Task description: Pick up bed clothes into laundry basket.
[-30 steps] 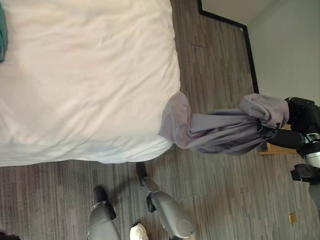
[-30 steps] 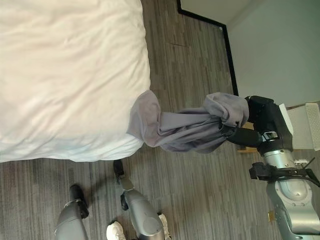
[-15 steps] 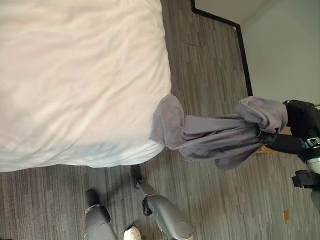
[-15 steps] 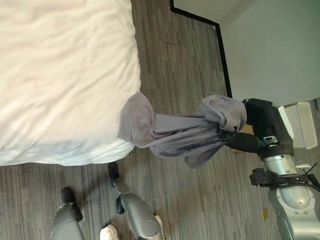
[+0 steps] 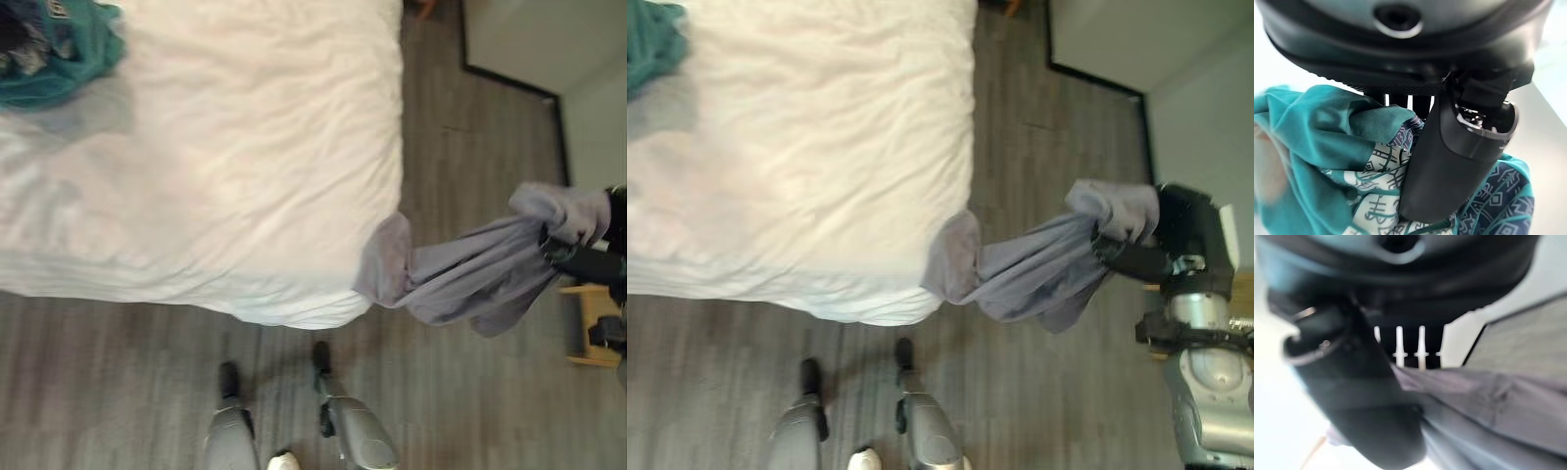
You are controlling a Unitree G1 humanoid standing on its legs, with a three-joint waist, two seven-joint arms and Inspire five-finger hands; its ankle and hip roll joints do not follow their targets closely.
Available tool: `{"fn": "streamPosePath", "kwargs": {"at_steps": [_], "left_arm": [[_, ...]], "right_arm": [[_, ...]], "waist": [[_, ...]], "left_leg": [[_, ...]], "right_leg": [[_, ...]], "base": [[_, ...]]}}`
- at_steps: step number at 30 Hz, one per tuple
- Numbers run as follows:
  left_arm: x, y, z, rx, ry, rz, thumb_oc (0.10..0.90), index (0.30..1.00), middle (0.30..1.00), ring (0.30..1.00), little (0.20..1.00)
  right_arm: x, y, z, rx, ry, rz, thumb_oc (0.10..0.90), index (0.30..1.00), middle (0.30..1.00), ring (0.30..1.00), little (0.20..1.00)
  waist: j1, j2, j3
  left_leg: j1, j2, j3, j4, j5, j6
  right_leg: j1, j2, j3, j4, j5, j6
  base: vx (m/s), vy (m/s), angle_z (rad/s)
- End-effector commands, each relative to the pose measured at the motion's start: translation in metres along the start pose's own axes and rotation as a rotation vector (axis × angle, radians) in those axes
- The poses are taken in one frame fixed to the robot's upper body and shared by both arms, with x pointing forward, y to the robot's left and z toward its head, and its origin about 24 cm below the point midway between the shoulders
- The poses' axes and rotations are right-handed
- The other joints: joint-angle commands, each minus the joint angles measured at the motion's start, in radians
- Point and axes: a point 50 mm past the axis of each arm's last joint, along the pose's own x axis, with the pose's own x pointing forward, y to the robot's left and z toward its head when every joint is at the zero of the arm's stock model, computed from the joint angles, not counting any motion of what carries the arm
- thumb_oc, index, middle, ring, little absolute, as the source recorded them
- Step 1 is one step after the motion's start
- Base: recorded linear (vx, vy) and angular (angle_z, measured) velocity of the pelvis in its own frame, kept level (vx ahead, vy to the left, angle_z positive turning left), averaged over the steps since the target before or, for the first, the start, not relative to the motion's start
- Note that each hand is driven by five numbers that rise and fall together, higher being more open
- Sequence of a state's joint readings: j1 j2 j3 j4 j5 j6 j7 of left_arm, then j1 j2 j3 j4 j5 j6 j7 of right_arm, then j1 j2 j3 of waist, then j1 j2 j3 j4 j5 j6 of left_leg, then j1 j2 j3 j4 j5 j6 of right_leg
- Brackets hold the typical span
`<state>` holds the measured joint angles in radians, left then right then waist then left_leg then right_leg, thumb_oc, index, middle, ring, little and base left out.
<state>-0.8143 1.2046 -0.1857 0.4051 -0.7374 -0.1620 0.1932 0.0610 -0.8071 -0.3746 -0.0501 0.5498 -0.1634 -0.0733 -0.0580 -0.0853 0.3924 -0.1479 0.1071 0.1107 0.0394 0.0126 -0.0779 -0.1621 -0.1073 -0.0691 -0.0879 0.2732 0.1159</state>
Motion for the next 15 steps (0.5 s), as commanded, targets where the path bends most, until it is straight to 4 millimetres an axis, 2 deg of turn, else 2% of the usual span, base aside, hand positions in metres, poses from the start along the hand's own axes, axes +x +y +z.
{"fn": "streamPosePath", "kwargs": {"at_steps": [1,3,4,6,7,9,10,11,13,15], "left_arm": [[-0.013,0.007,0.042,-0.084,-0.304,0.031,0.4,0.3,0.3,0.3,0.3],[-0.016,0.009,0.041,-0.082,-0.3,0.035,0.4,0.3,0.3,0.3,0.3],[-0.042,0.004,0.036,-0.146,-0.332,0.007,0.4,0.3,0.3,0.3,0.3],[-0.051,0.003,0.029,-0.17,-0.32,0.007,0.4,0.3,0.3,0.3,0.3],[-0.068,-0.004,0.023,-0.203,-0.324,-0.006,0.4,0.3,0.3,0.3,0.3],[-0.083,-0.004,0.011,-0.217,-0.286,0.0,0.4,0.3,0.3,0.3,0.3],[-0.084,-0.003,0.011,-0.216,-0.283,0.001,0.4,0.3,0.3,0.3,0.3],[-0.099,-0.011,0.0,-0.297,-0.256,0.002,0.4,0.3,0.3,0.3,0.3],[-0.106,-0.013,-0.005,-0.332,-0.236,0.006,0.4,0.3,0.3,0.3,0.3],[-0.128,-0.023,-0.02,-0.422,-0.18,0.026,0.4,0.3,0.3,0.3,0.3]], "right_arm": [[0.011,-0.033,0.045,-0.074,-0.206,-0.13,0.4,0.3,0.3,0.3,0.3],[0.011,-0.033,0.045,-0.075,-0.207,-0.125,0.4,0.3,0.3,0.3,0.3],[0.021,-0.026,0.045,-0.017,-0.224,-0.118,0.4,0.3,0.3,0.3,0.3],[0.022,-0.021,0.043,0.014,-0.231,-0.114,0.4,0.3,0.3,0.3,0.3],[0.026,-0.01,0.042,0.09,-0.257,-0.107,0.4,0.3,0.3,0.3,0.3],[0.028,0.002,0.038,0.157,-0.252,-0.087,0.4,0.3,0.3,0.3,0.3],[0.028,0.003,0.038,0.156,-0.251,-0.084,0.4,0.3,0.3,0.3,0.3],[0.027,0.018,0.035,0.228,-0.262,-0.054,0.4,0.3,0.3,0.3,0.3],[0.027,0.025,0.036,0.259,-0.27,-0.035,0.4,0.3,0.3,0.3,0.3],[0.022,0.042,0.036,0.337,-0.279,0.008,0.4,0.3,0.3,0.3,0.3]], "waist": [[-0.007,0.014,-0.176],[-0.011,0.016,-0.176],[0.013,0.033,-0.217],[0.019,0.039,-0.231],[0.032,0.048,-0.255],[0.033,0.054,-0.273],[0.031,0.055,-0.275],[0.036,0.056,-0.284],[0.035,0.061,-0.29],[0.044,0.062,-0.301]], "left_leg": [[0.048,-0.054,0.011,-0.117,0.033,0.02],[0.052,-0.055,0.012,-0.118,0.032,0.02],[0.091,-0.052,0.023,-0.118,0.025,0.018],[0.104,-0.052,0.023,-0.118,0.021,0.018],[0.126,-0.051,0.021,-0.115,0.019,0.018],[0.15,-0.047,0.025,-0.111,0.021,0.019],[0.158,-0.048,0.023,-0.115,0.013,0.017],[0.167,-0.045,0.02,-0.105,0.017,0.019],[0.17,-0.04,0.015,-0.096,0.015,0.017],[0.187,-0.03,0.013,-0.074,0.008,0.018]], "right_leg": [[0.126,-0.095,-0.017,0.131,-0.289,0.101],[0.13,-0.096,-0.017,0.129,-0.289,0.101],[0.171,-0.094,-0.033,0.113,-0.304,0.094],[0.186,-0.091,-0.033,0.11,-0.311,0.09],[0.208,-0.088,-0.032,0.11,-0.326,0.082],[0.235,-0.083,-0.031,0.107,-0.33,0.071],[0.242,-0.084,-0.031,0.105,-0.338,0.072],[0.26,-0.079,-0.025,0.099,-0.34,0.06],[0.268,-0.074,-0.02,0.096,-0.345,0.054],[0.292,-0.066,-0.026,0.1,-0.363,0.034]], "base": [[0.07,-0.024,0.08],[0.05,-0.036,-0.03],[0.05,-0.082,0.06],[0.05,-0.076,-0.07],[0.04,-0.085,-0.17],[0.02,-0.083,-0.05],[-0.03,-0.088,0.0],[-0.02,-0.097,0.09],[-0.03,-0.09,0.05],[-0.01,-0.082,0.06]]}}
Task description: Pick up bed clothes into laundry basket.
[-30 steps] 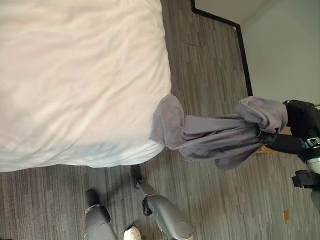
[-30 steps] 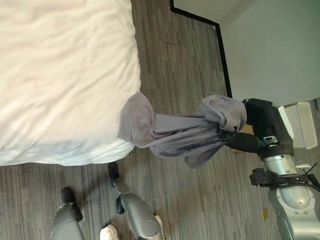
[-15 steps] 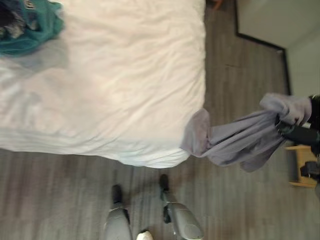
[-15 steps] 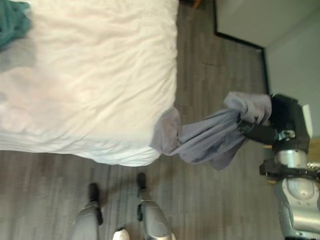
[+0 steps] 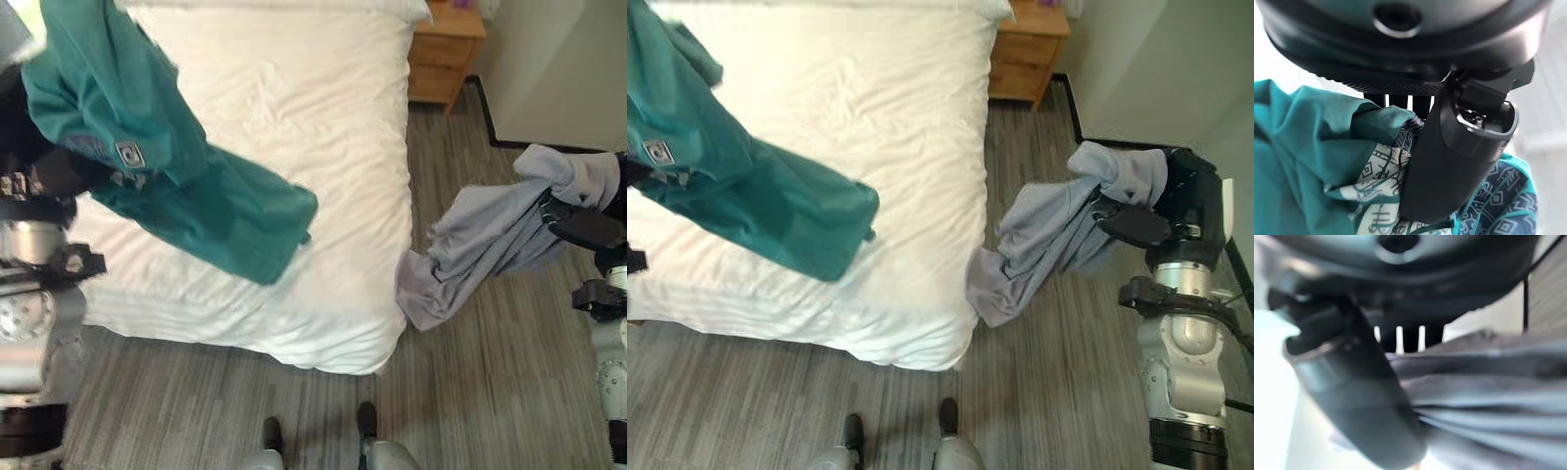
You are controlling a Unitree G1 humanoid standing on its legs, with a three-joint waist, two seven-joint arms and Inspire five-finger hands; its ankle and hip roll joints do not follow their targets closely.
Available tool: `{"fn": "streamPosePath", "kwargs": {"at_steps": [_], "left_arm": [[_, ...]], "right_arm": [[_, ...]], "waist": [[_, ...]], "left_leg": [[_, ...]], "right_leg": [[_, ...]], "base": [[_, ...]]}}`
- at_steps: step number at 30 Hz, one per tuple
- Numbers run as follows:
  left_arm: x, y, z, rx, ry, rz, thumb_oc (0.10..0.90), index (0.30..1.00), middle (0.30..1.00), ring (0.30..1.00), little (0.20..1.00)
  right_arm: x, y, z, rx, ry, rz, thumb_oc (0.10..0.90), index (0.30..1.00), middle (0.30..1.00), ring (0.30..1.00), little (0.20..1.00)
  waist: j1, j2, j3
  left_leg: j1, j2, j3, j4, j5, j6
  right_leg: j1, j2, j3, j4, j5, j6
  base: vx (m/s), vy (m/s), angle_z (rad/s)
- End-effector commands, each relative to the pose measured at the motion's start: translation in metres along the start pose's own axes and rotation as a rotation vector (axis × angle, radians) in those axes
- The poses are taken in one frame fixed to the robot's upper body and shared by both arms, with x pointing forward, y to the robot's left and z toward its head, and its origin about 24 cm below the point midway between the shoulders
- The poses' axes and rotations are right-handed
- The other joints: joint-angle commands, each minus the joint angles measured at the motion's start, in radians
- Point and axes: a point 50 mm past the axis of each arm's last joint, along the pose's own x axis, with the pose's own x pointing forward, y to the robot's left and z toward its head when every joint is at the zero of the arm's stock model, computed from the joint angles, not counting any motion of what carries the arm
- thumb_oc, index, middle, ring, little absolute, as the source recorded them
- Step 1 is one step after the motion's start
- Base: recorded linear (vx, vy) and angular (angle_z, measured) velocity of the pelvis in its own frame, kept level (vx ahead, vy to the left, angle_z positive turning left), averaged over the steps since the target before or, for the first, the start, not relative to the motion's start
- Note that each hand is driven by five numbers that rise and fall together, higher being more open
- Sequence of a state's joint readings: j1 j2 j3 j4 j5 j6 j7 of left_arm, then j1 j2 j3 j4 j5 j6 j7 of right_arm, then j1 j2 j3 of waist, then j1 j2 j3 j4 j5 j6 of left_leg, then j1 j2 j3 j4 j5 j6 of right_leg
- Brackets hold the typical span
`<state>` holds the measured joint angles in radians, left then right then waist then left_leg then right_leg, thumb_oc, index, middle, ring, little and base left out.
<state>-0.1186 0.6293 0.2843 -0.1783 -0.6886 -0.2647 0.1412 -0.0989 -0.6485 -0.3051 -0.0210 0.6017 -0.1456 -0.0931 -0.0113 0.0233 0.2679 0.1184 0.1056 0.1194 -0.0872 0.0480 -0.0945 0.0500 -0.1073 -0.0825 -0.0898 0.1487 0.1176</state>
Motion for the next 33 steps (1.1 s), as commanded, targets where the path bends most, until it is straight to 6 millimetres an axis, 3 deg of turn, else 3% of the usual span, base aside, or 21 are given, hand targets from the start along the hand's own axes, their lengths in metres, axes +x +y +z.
{"fn": "streamPosePath", "kwargs": {"at_steps": [1,6,10,17,18,21,25,29,30,31,32,33], "left_arm": [[0.007,0.003,0.033,0.033,-0.181,-0.05,0.4,0.3,0.3,0.3,0.3],[-0.025,-0.01,0.003,-0.131,-0.088,0.029,0.4,0.3,0.3,0.3,0.3],[-0.04,-0.016,-0.013,-0.155,0.0,0.032,0.4,0.3,0.3,0.3,0.3],[-0.041,-0.018,-0.01,-0.105,0.01,-0.014,0.4,0.3,0.3,0.3,0.3],[-0.051,-0.008,-0.027,0.087,0.134,-0.016,0.4,0.3,0.3,0.3,0.3],[-0.052,-0.006,-0.027,0.087,0.135,-0.002,0.4,0.3,0.3,0.3,0.3],[-0.035,-0.014,-0.02,0.074,0.073,-0.023,0.4,0.3,0.3,0.3,0.3],[-0.013,-0.034,-0.014,0.031,0.008,-0.12,0.4,0.3,0.3,0.3,0.3],[-0.006,-0.04,-0.014,0.011,-0.013,-0.139,0.4,0.3,0.3,0.3,0.3],[-0.005,-0.04,-0.013,0.012,-0.014,-0.139,0.4,0.3,0.3,0.3,0.3],[-0.001,-0.042,-0.016,0.005,-0.014,-0.146,0.4,0.3,0.3,0.3,0.3],[0.002,-0.044,-0.013,0.002,-0.037,-0.148,0.4,0.3,0.3,0.3,0.3]], "right_arm": [[0.008,0.018,0.043,0.091,-0.257,0.076,0.4,0.3,0.3,0.3,0.3],[-0.01,0.043,0.031,0.234,-0.246,0.102,0.4,0.3,0.3,0.3,0.3],[-0.02,0.048,0.026,0.232,-0.228,0.087,0.4,0.3,0.3,0.3,0.3],[-0.022,0.046,0.028,0.207,-0.235,0.082,0.4,0.3,0.3,0.3,0.3],[-0.041,0.033,-0.007,0.193,-0.07,-0.004,0.4,0.3,0.3,0.3,0.3],[-0.037,0.038,-0.005,0.19,-0.078,0.015,0.4,0.3,0.3,0.3,0.3],[-0.024,0.046,0.008,0.174,-0.133,0.059,0.4,0.3,0.3,0.3,0.3],[-0.026,0.043,0.017,0.165,-0.173,0.055,0.4,0.3,0.3,0.3,0.3],[-0.03,0.043,0.02,0.15,-0.191,0.058,0.4,0.3,0.3,0.3,0.3],[-0.03,0.043,0.021,0.151,-0.192,0.058,0.4,0.3,0.3,0.3,0.3],[-0.031,0.045,0.024,0.148,-0.206,0.07,0.4,0.3,0.3,0.3,0.3],[-0.032,0.047,0.027,0.134,-0.225,0.086,0.4,0.3,0.3,0.3,0.3]], "waist": [[-0.003,-0.045,-0.175],[-0.002,-0.045,-0.193],[-0.01,-0.04,-0.205],[-0.023,-0.034,-0.208],[-0.029,-0.064,-0.162],[-0.027,-0.063,-0.167],[-0.034,-0.067,-0.17],[-0.083,-0.059,-0.152],[-0.129,-0.048,-0.14],[-0.124,-0.049,-0.139],[-0.149,-0.041,-0.132],[-0.174,-0.03,-0.121]], "left_leg": [[-0.077,-0.028,0.004,0.053,-0.028,0.035],[-0.057,-0.01,-0.004,0.07,-0.027,0.033],[-0.046,-0.01,-0.01,0.071,-0.031,0.035],[-0.028,-0.011,-0.006,0.082,-0.042,0.037],[-0.063,-0.025,-0.091,0.168,-0.157,0.045],[-0.058,-0.03,-0.089,0.16,-0.156,0.05],[-0.062,-0.036,-0.072,0.181,-0.173,0.054],[-0.054,-0.032,-0.011,0.223,-0.21,0.066],[-0.032,-0.024,0.057,0.23,-0.227,0.062],[-0.034,-0.023,0.063,0.227,-0.22,0.062],[-0.023,-0.012,0.114,0.231,-0.224,0.059],[0.009,0.009,0.22,0.24,-0.244,0.055]], "right_leg": [[0.082,-0.066,-0.012,0.102,-0.239,0.032],[0.126,-0.042,-0.028,0.101,-0.259,0.002],[0.141,-0.038,-0.033,0.104,-0.266,-0.007],[0.15,-0.039,-0.029,0.114,-0.268,-0.009],[-0.002,0.008,-0.041,0.232,-0.305,-0.039],[0.001,-0.001,-0.035,0.231,-0.3,-0.034],[-0.002,-0.019,-0.025,0.234,-0.292,-0.021],[-0.038,-0.024,0.045,0.246,-0.267,-0.007],[-0.065,-0.025,0.087,0.235,-0.236,0.009],[-0.069,-0.023,0.093,0.232,-0.228,0.008],[-0.091,-0.022,0.109,0.223,-0.212,0.018],[-0.124,-0.041,0.075,0.211,-0.181,0.036]], "base": [[-0.01,-0.064,0.06],[-0.02,-0.064,0.05],[0.0,-0.021,0.08],[0.0,0.0,0.01],[0.0,0.0,0.0],[0.01,0.053,0.03],[0.03,0.039,0.0],[0.05,0.038,-0.28],[0.02,0.048,-0.66],[-0.01,0.038,-0.96],[-0.05,0.001,-1.53],[-0.04,-0.003,-1.55]]}}
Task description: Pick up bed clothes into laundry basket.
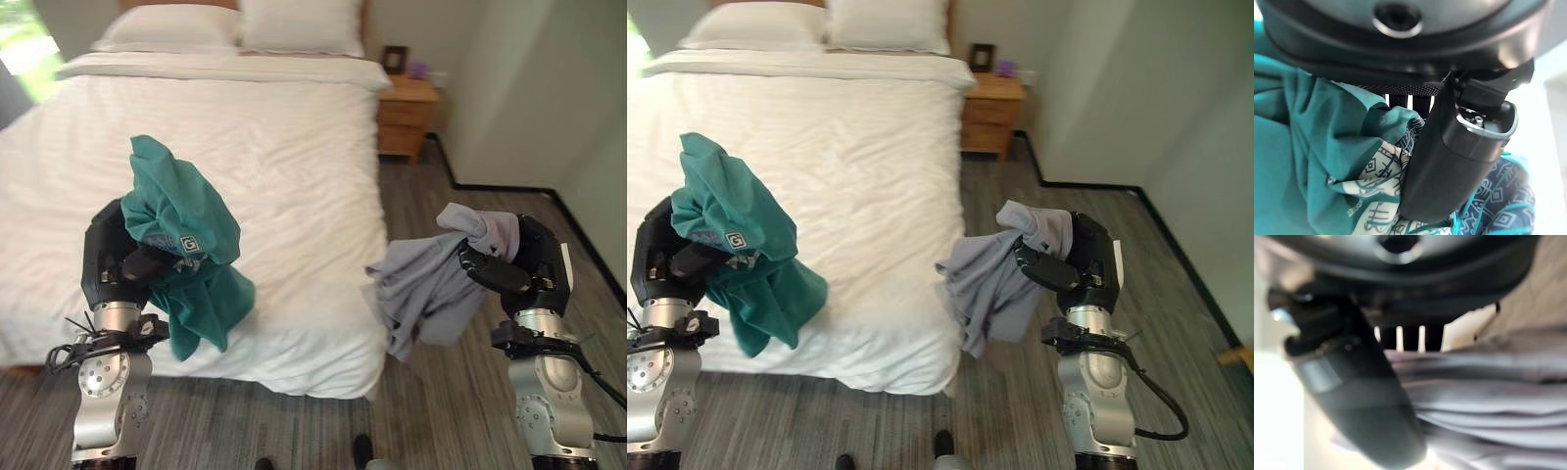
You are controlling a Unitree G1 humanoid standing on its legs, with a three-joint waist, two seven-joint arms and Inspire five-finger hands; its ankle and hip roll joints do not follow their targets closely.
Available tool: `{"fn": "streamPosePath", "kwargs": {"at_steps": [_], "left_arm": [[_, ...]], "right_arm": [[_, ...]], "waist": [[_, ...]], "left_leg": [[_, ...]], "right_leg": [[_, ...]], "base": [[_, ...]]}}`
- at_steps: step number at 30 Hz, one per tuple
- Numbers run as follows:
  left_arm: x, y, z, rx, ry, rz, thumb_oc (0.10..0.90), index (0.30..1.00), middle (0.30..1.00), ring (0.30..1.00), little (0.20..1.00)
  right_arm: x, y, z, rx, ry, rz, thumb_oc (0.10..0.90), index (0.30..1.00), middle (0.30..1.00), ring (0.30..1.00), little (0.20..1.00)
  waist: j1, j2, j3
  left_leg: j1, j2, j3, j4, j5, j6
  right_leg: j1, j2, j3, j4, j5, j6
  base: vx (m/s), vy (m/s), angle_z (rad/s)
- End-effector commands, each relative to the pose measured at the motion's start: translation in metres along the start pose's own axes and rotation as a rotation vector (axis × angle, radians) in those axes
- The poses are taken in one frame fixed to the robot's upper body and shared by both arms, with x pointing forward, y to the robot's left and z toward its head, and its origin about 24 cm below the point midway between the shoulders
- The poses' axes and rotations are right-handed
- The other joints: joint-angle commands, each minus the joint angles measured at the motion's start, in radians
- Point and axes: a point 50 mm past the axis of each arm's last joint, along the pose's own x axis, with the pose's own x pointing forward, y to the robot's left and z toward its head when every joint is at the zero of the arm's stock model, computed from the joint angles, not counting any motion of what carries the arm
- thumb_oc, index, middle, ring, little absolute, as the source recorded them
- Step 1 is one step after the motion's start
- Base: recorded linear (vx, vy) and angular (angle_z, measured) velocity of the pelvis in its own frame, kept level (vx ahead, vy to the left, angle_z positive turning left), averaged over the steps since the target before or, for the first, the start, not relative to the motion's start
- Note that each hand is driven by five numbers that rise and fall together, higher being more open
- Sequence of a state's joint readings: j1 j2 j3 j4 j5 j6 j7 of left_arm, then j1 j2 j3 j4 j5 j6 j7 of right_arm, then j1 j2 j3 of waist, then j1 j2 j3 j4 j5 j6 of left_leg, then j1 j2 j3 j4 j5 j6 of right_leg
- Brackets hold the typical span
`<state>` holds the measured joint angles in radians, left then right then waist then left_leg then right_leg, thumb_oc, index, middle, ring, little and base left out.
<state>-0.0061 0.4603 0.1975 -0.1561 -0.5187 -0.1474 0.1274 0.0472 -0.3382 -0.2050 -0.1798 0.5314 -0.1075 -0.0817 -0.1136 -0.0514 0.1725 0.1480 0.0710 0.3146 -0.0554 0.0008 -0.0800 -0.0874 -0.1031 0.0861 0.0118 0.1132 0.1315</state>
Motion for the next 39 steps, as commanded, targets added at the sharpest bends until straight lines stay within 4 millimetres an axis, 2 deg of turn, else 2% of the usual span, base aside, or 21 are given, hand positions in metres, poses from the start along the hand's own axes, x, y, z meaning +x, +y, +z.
{"fn": "streamPosePath", "kwargs": {"at_steps": [1,2,3,4,5,6,7,8,9,10,11,12,13,16,18,19,23,26,27,34,39], "left_arm": [[0.035,-0.028,0.06,-0.034,-0.344,-0.147,0.4,0.3,0.3,0.3,0.3],[0.035,-0.03,0.06,-0.036,-0.345,-0.156,0.4,0.3,0.3,0.3,0.3],[0.035,-0.03,0.063,-0.03,-0.353,-0.161,0.4,0.3,0.3,0.3,0.3],[0.035,-0.03,0.064,-0.03,-0.354,-0.161,0.4,0.3,0.3,0.3,0.3],[0.036,-0.032,0.068,-0.031,-0.375,-0.172,0.4,0.3,0.3,0.3,0.3],[0.034,-0.033,0.074,-0.041,-0.407,-0.181,0.4,0.3,0.3,0.3,0.3],[0.034,-0.033,0.075,-0.04,-0.405,-0.183,0.4,0.3,0.3,0.3,0.3],[0.034,-0.032,0.075,-0.039,-0.413,-0.165,0.4,0.3,0.3,0.3,0.3],[0.034,-0.032,0.075,-0.038,-0.413,-0.166,0.4,0.3,0.3,0.3,0.3],[0.03,-0.028,0.073,-0.063,-0.418,-0.126,0.4,0.3,0.3,0.3,0.3],[0.029,-0.027,0.073,-0.063,-0.419,-0.123,0.4,0.3,0.3,0.3,0.3],[0.026,-0.026,0.068,-0.07,-0.395,-0.107,0.4,0.3,0.3,0.3,0.3],[0.017,-0.021,0.057,-0.075,-0.347,-0.086,0.4,0.3,0.3,0.3,0.3],[0.016,-0.021,0.054,-0.093,-0.335,-0.088,0.4,0.3,0.3,0.3,0.3],[0.018,-0.036,0.049,-0.132,-0.31,-0.146,0.4,0.3,0.3,0.3,0.3],[0.017,-0.041,0.047,-0.15,-0.298,-0.167,0.4,0.3,0.3,0.3,0.3],[0.02,-0.062,0.043,-0.216,-0.277,-0.239,0.4,0.3,0.3,0.3,0.3],[0.016,-0.058,0.038,-0.206,-0.257,-0.225,0.4,0.3,0.3,0.3,0.3],[0.011,-0.052,0.031,-0.22,-0.222,-0.194,0.4,0.3,0.3,0.3,0.3],[0.007,-0.044,0.029,-0.189,-0.204,-0.169,0.4,0.3,0.3,0.3,0.3],[0.011,-0.047,0.032,-0.177,-0.219,-0.182,0.4,0.3,0.3,0.3,0.3]], "right_arm": [[0.014,0.008,0.073,-0.073,-0.379,0.079,0.4,0.3,0.3,0.3,0.3],[0.015,0.012,0.074,-0.078,-0.392,0.089,0.4,0.3,0.3,0.3,0.3],[0.017,0.018,0.074,-0.091,-0.397,0.114,0.4,0.3,0.3,0.3,0.3],[0.017,0.018,0.074,-0.091,-0.398,0.114,0.4,0.3,0.3,0.3,0.3],[0.019,0.02,0.075,-0.102,-0.401,0.116,0.4,0.3,0.3,0.3,0.3],[0.022,0.018,0.079,-0.103,-0.417,0.105,0.4,0.3,0.3,0.3,0.3],[0.022,0.018,0.079,-0.099,-0.415,0.104,0.4,0.3,0.3,0.3,0.3],[0.02,0.014,0.077,-0.061,-0.418,0.084,0.4,0.3,0.3,0.3,0.3],[0.02,0.014,0.077,-0.059,-0.418,0.083,0.4,0.3,0.3,0.3,0.3],[0.023,0.02,0.078,-0.044,-0.424,0.103,0.4,0.3,0.3,0.3,0.3],[0.023,0.021,0.078,-0.044,-0.423,0.105,0.4,0.3,0.3,0.3,0.3],[0.026,0.025,0.074,-0.05,-0.401,0.129,0.4,0.3,0.3,0.3,0.3],[0.027,0.028,0.066,-0.061,-0.352,0.162,0.4,0.3,0.3,0.3,0.3],[0.027,0.027,0.068,-0.066,-0.357,0.168,0.4,0.3,0.3,0.3,0.3],[0.028,0.03,0.069,-0.063,-0.372,0.169,0.4,0.3,0.3,0.3,0.3],[0.03,0.033,0.068,-0.068,-0.365,0.177,0.4,0.3,0.3,0.3,0.3],[0.02,0.023,0.056,-0.058,-0.319,0.114,0.4,0.3,0.3,0.3,0.3],[0.018,0.021,0.052,-0.065,-0.299,0.105,0.4,0.3,0.3,0.3,0.3],[0.019,0.02,0.05,-0.078,-0.289,0.095,0.4,0.3,0.3,0.3,0.3],[0.024,0.017,0.052,-0.07,-0.299,0.074,0.4,0.3,0.3,0.3,0.3],[0.03,0.031,0.05,-0.036,-0.305,0.124,0.4,0.3,0.3,0.3,0.3]], "waist": [[-0.067,0.044,-0.025],[-0.043,0.058,-0.011],[-0.004,0.079,0.004],[-0.005,0.078,0.005],[-0.019,0.074,0.008],[-0.026,0.034,-0.014],[-0.02,0.034,-0.015],[-0.018,0.022,-0.028],[-0.012,0.028,-0.028],[0.009,0.021,-0.025],[0.009,0.024,-0.022],[0.027,0.014,-0.018],[0.085,-0.014,-0.009],[0.079,-0.024,-0.013],[0.093,-0.011,-0.011],[0.096,-0.003,-0.007],[0.058,0.02,-0.03],[0.057,0.021,-0.04],[0.066,0.015,-0.052],[0.085,0.011,-0.063],[0.102,0.013,-0.058]], "left_leg": [[-0.022,0.044,0.031,0.207,-0.191,0.039],[0.002,0.071,0.1,0.215,-0.201,0.032],[0.023,0.102,0.17,0.199,-0.2,0.034],[0.023,0.101,0.169,0.199,-0.2,0.034],[0.025,0.121,0.218,0.199,-0.191,0.036],[0.0,0.165,0.252,0.294,-0.175,0.016],[-0.003,0.176,0.256,0.307,-0.174,0.008],[-0.039,0.281,0.288,0.461,-0.025,-0.066],[-0.044,0.302,0.284,0.476,-0.014,-0.085],[-0.061,0.336,0.172,0.591,0.085,-0.108],[-0.063,0.343,0.169,0.599,0.088,-0.114],[-0.09,0.286,0.08,0.6,0.099,-0.075],[-0.171,0.099,-0.175,0.552,-0.01,-0.03],[-0.173,0.114,-0.165,0.442,-0.016,-0.017],[-0.195,0.022,-0.217,0.277,-0.065,0.005],[-0.146,0.002,-0.234,0.223,-0.081,0.016],[-0.095,-0.021,-0.245,0.123,-0.071,0.043],[-0.08,-0.033,-0.245,0.098,-0.07,0.054],[-0.075,-0.048,-0.251,0.096,-0.078,0.066],[-0.075,-0.067,-0.263,0.105,-0.1,0.084],[-0.079,-0.08,-0.258,0.134,-0.135,0.108]], "right_leg": [[0.009,-0.043,-0.087,0.107,-0.139,0.021],[-0.011,-0.098,-0.243,0.149,-0.146,0.029],[-0.004,-0.189,-0.496,0.28,-0.181,0.016],[-0.005,-0.191,-0.496,0.284,-0.183,0.016],[-0.013,-0.201,-0.523,0.36,-0.207,0.018],[0.019,-0.171,-0.488,0.291,-0.249,0.014],[0.023,-0.159,-0.485,0.278,-0.248,0.007],[0.058,-0.097,-0.457,0.214,-0.279,-0.035],[0.062,-0.078,-0.455,0.205,-0.282,-0.047],[0.093,0.003,-0.388,0.17,-0.303,-0.098],[0.095,0.01,-0.385,0.168,-0.304,-0.103],[0.093,0.017,-0.354,0.153,-0.284,-0.115],[0.106,0.025,-0.231,0.13,-0.266,-0.101],[0.11,0.026,-0.188,0.093,-0.246,-0.088],[0.118,0.051,-0.138,0.063,-0.224,-0.08],[0.122,0.054,-0.118,0.059,-0.226,-0.074],[0.11,0.057,-0.114,0.069,-0.213,-0.065],[0.11,0.05,-0.112,0.073,-0.216,-0.062],[0.114,0.033,-0.119,0.077,-0.221,-0.054],[0.117,0.015,-0.116,0.079,-0.221,-0.042],[0.084,0.001,-0.1,0.148,-0.234,-0.026]], "base": [[-0.05,-0.057,-1.56],[-0.16,-0.097,-2.69],[-0.14,-0.092,-3.06],[-0.2,-0.12,-3.2],[-0.09,-0.352,-2.15],[-0.09,-0.375,-1.72],[0.08,-0.596,-2.02],[0.1,-0.375,-1.69],[0.24,-0.534,-1.96],[0.14,-0.258,-1.35],[0.09,-0.216,-1.13],[0.03,-0.084,-1.56],[0.05,-0.093,-1.71],[0.09,-0.02,-2.14],[0.06,0.06,-0.71],[-0.02,0.078,-1.05],[0.02,0.108,-0.15],[0.03,0.094,0.11],[0.04,0.1,0.2],[0.03,0.056,0.14],[0.05,0.077,-0.06]]}}
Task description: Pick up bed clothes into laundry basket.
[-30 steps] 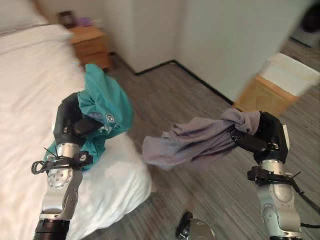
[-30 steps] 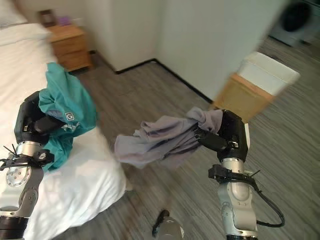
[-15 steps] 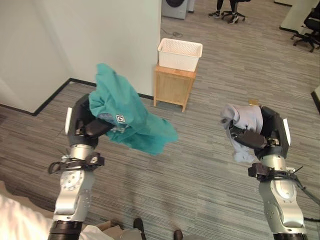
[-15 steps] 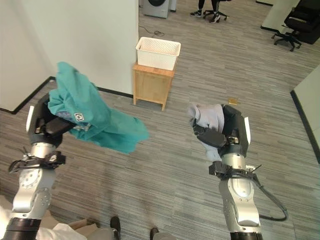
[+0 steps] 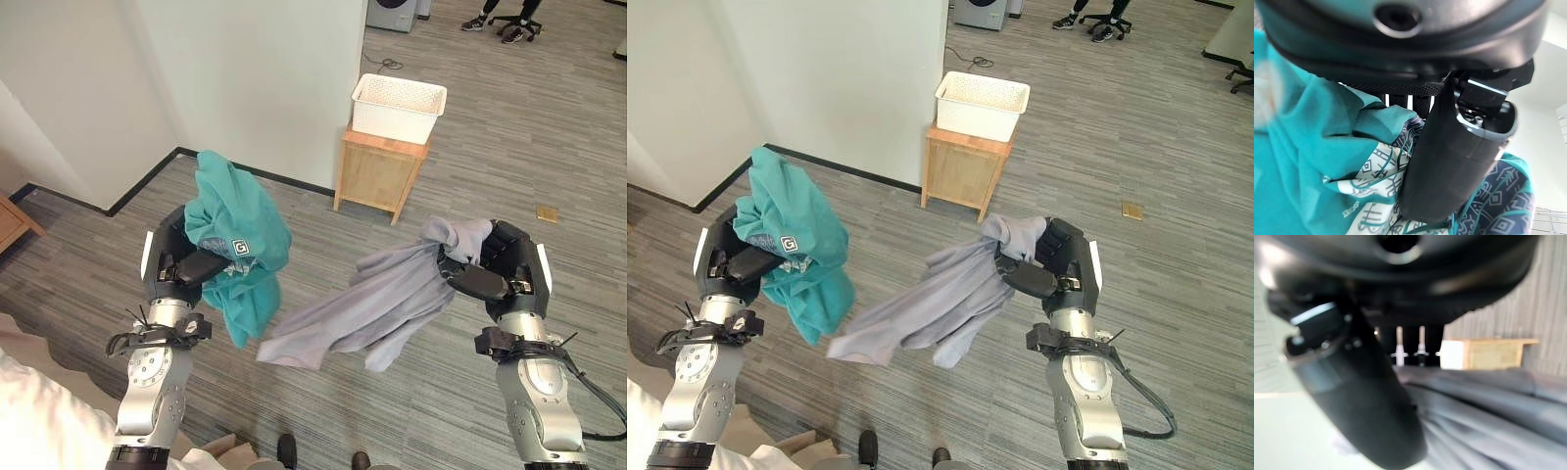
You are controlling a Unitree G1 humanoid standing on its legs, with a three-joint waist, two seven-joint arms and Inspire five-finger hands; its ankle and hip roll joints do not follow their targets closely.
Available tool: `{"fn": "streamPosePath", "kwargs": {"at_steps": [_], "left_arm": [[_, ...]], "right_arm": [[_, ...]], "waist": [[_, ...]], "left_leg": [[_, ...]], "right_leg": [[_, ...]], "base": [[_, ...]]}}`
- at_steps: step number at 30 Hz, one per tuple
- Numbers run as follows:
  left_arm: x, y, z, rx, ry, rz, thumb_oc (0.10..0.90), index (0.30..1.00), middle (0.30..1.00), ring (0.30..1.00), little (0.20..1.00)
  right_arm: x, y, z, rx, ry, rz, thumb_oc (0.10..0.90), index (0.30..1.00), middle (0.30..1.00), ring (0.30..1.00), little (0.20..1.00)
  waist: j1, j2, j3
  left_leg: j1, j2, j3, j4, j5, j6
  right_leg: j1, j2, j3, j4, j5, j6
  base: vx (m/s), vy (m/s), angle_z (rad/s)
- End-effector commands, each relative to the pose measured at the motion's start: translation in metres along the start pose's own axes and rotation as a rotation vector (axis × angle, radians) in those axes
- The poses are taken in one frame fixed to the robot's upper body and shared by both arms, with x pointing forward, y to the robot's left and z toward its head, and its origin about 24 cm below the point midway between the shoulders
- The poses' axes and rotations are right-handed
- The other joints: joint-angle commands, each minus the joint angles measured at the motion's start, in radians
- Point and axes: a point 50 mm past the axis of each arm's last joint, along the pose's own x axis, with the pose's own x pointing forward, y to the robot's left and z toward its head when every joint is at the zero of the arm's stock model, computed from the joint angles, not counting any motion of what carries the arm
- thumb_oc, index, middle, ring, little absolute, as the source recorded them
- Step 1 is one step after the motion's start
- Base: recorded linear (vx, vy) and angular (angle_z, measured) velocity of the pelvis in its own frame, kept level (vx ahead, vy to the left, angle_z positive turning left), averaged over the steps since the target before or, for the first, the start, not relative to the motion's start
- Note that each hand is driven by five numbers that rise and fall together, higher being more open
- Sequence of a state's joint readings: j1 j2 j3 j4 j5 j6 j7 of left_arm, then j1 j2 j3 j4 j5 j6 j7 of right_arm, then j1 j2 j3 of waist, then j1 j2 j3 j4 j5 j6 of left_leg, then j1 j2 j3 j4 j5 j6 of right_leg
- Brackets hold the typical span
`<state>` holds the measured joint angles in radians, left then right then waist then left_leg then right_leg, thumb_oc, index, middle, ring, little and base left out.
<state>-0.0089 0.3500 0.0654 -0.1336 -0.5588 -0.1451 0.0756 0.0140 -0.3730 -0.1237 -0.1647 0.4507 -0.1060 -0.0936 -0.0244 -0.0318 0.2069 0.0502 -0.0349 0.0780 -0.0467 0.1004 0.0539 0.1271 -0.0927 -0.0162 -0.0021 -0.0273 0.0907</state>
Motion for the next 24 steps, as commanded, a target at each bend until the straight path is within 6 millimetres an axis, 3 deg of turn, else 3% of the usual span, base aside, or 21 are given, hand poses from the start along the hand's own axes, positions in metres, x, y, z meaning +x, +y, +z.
{"fn": "streamPosePath", "kwargs": {"at_steps": [1,2,4,5,7,10,11,13,14,16,18,19,20,21,22,23,24], "left_arm": [[0.018,-0.015,0.063,0.011,-0.318,-0.103,0.4,0.3,0.3,0.3,0.3],[0.02,-0.016,0.062,0.007,-0.317,-0.104,0.4,0.3,0.3,0.3,0.3],[0.026,-0.021,0.061,0.004,-0.312,-0.115,0.4,0.3,0.3,0.3,0.3],[0.026,-0.021,0.062,0.004,-0.313,-0.115,0.4,0.3,0.3,0.3,0.3],[0.03,-0.025,0.06,0.006,-0.299,-0.138,0.4,0.3,0.3,0.3,0.3],[0.031,-0.026,0.061,0.01,-0.302,-0.151,0.4,0.3,0.3,0.3,0.3],[0.034,-0.03,0.063,0.003,-0.315,-0.176,0.4,0.3,0.3,0.3,0.3],[0.034,-0.03,0.063,0.002,-0.314,-0.176,0.4,0.3,0.3,0.3,0.3],[0.035,-0.033,0.061,-0.008,-0.308,-0.187,0.4,0.3,0.3,0.3,0.3],[0.036,-0.033,0.058,-0.001,-0.298,-0.183,0.4,0.3,0.3,0.3,0.3],[0.035,-0.03,0.056,0.004,-0.292,-0.175,0.4,0.3,0.3,0.3,0.3],[0.031,-0.026,0.053,-0.001,-0.279,-0.168,0.4,0.3,0.3,0.3,0.3],[0.031,-0.026,0.053,-0.001,-0.278,-0.167,0.4,0.3,0.3,0.3,0.3],[0.03,-0.024,0.051,-0.015,-0.273,-0.153,0.4,0.3,0.3,0.3,0.3],[0.03,-0.025,0.048,-0.029,-0.26,-0.157,0.4,0.3,0.3,0.3,0.3],[0.031,-0.027,0.045,-0.055,-0.246,-0.156,0.4,0.3,0.3,0.3,0.3],[0.033,-0.028,0.044,-0.053,-0.237,-0.162,0.4,0.3,0.3,0.3,0.3]], "right_arm": [[0.024,0.008,0.056,0.038,-0.32,0.029,0.4,0.3,0.3,0.3,0.3],[0.025,0.011,0.055,0.044,-0.318,0.044,0.4,0.3,0.3,0.3,0.3],[0.024,0.023,0.055,0.058,-0.321,0.081,0.4,0.3,0.3,0.3,0.3],[0.024,0.023,0.055,0.058,-0.321,0.081,0.4,0.3,0.3,0.3,0.3],[0.018,0.031,0.049,0.056,-0.296,0.127,0.4,0.3,0.3,0.3,0.3],[0.014,0.03,0.047,0.059,-0.283,0.126,0.4,0.3,0.3,0.3,0.3],[0.012,0.026,0.046,0.077,-0.281,0.108,0.4,0.3,0.3,0.3,0.3],[0.012,0.025,0.046,0.077,-0.28,0.108,0.4,0.3,0.3,0.3,0.3],[0.011,0.024,0.047,0.084,-0.284,0.103,0.4,0.3,0.3,0.3,0.3],[0.011,0.026,0.05,0.088,-0.298,0.118,0.4,0.3,0.3,0.3,0.3],[0.012,0.027,0.05,0.088,-0.298,0.13,0.4,0.3,0.3,0.3,0.3],[0.012,0.032,0.05,0.088,-0.29,0.163,0.4,0.3,0.3,0.3,0.3],[0.012,0.032,0.05,0.088,-0.289,0.163,0.4,0.3,0.3,0.3,0.3],[0.014,0.039,0.051,0.103,-0.293,0.209,0.4,0.3,0.3,0.3,0.3],[0.017,0.04,0.051,0.093,-0.289,0.213,0.4,0.3,0.3,0.3,0.3],[0.018,0.044,0.051,0.108,-0.285,0.241,0.4,0.3,0.3,0.3,0.3],[0.02,0.044,0.052,0.115,-0.284,0.242,0.4,0.3,0.3,0.3,0.3]], "waist": [[0.013,-0.006,-0.093],[0.015,-0.001,-0.083],[0.01,0.007,-0.031],[0.011,0.005,-0.031],[-0.025,0.03,0.015],[-0.052,0.028,0.016],[-0.086,0.021,-0.004],[-0.091,0.029,-0.003],[-0.112,0.023,-0.011],[-0.114,0.02,-0.016],[-0.116,0.026,-0.018],[-0.118,0.021,-0.035],[-0.119,0.026,-0.036],[-0.12,0.023,-0.051],[-0.122,0.037,-0.058],[-0.132,0.041,-0.079],[-0.126,0.035,-0.082]], "left_leg": [[0.018,0.025,-0.021,0.126,-0.235,-0.025],[0.025,0.024,-0.025,0.135,-0.252,-0.015],[0.052,0.016,-0.018,0.154,-0.276,0.017],[0.051,0.014,-0.016,0.155,-0.276,0.018],[0.106,0.037,-0.036,0.161,-0.294,0.015],[0.131,0.04,-0.052,0.161,-0.322,0.002],[0.173,0.046,-0.072,0.151,-0.366,-0.035],[0.176,0.054,-0.078,0.149,-0.367,-0.035],[0.206,0.065,-0.097,0.15,-0.394,-0.07],[0.253,0.085,-0.101,0.159,-0.417,-0.096],[0.271,0.098,-0.099,0.162,-0.42,-0.104],[0.289,0.108,-0.106,0.194,-0.39,-0.128],[0.291,0.113,-0.106,0.196,-0.397,-0.127],[0.296,0.127,-0.116,0.232,-0.35,-0.144],[0.288,0.151,-0.114,0.268,-0.3,-0.15],[0.246,0.205,-0.123,0.412,-0.092,-0.169],[0.2,0.219,-0.118,0.511,-0.023,-0.158]], "right_leg": [[-0.132,-0.01,0.003,0.164,-0.095,0.015],[-0.159,-0.012,0.002,0.243,-0.114,0.023],[-0.281,-0.028,-0.007,0.553,-0.033,0.081],[-0.285,-0.03,-0.005,0.559,-0.036,0.081],[-0.419,0.002,0.003,0.745,0.002,0.093],[-0.464,-0.003,0.008,0.659,-0.007,0.08],[-0.481,-0.029,0.033,0.436,-0.028,0.073],[-0.467,-0.025,0.023,0.42,-0.024,0.072],[-0.464,-0.055,0.063,0.233,0.002,0.084],[-0.467,-0.103,0.007,0.097,0.061,0.115],[-0.456,-0.114,-0.043,0.067,0.079,0.123],[-0.44,-0.127,-0.067,0.088,0.098,0.116],[-0.436,-0.124,-0.07,0.089,0.092,0.119],[-0.434,-0.117,-0.067,0.115,0.115,0.104],[-0.431,-0.098,-0.077,0.14,0.101,0.089],[-0.409,-0.044,-0.075,0.206,0.056,0.035],[-0.371,-0.028,-0.075,0.209,0.026,0.011]], "base": [[0.05,0.084,-0.16],[0.06,0.118,-0.26],[0.02,0.143,-0.23],[0.01,0.084,-0.07],[0.2,0.022,-0.09],[0.32,-0.089,0.06],[0.51,-0.169,0.22],[0.36,-0.14,0.49],[0.47,-0.215,0.56],[0.48,-0.246,0.36],[0.35,-0.232,0.26],[0.42,-0.279,0.19],[0.5,-0.374,0.15],[0.35,-0.22,0.41],[0.67,-0.527,0.47],[0.63,-0.484,0.3],[0.65,-0.605,-0.04]]}}
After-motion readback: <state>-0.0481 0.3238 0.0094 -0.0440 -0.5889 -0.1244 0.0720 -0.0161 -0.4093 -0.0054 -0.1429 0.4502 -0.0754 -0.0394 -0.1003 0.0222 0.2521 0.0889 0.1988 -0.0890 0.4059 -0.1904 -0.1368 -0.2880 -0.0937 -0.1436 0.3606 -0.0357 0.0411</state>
